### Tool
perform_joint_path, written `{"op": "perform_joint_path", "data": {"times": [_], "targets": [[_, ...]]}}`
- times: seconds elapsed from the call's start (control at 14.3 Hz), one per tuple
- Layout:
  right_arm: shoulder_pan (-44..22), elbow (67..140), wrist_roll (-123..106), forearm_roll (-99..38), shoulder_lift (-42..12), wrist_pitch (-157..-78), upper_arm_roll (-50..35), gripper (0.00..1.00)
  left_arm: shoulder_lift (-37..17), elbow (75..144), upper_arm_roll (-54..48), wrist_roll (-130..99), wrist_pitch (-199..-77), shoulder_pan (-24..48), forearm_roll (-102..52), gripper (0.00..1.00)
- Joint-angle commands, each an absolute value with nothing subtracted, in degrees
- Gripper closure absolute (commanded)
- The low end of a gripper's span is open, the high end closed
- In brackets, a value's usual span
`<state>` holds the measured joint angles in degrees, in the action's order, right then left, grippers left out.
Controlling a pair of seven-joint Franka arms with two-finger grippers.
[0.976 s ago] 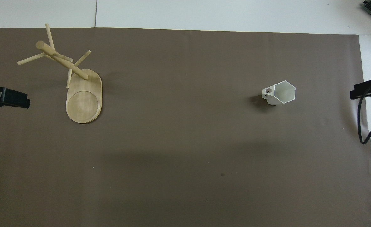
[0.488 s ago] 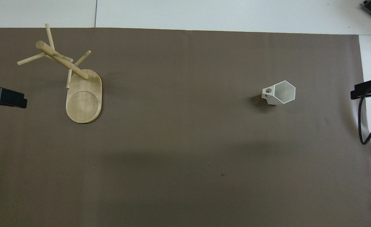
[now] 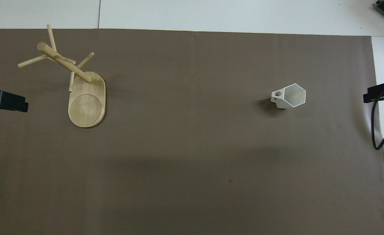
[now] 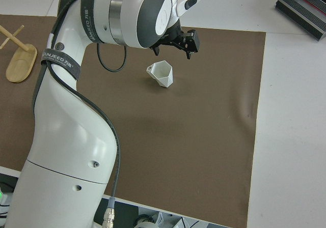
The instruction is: Hang cup on rack
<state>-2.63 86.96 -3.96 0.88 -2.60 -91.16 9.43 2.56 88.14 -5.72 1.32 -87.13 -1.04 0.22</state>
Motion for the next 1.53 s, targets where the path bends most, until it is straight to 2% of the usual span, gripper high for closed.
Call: {"op": "perform_joint_path", "data": {"times": [0.0, 1.46], "targets": [[-2.1, 88.2, -4.8, 0.8, -1.3, -91.8, 9.1, 0.0, 4.1, 89.8, -5.3, 2.2, -86.9, -0.6, 0.2, 0.0], [-2.5, 88.3, -4.8, 0.8, -1.9, -91.8, 8.8, 0.0, 4.3, 90.1, -5.3, 1.2, -86.5, 0.0, 0.1, 0.0]]}}
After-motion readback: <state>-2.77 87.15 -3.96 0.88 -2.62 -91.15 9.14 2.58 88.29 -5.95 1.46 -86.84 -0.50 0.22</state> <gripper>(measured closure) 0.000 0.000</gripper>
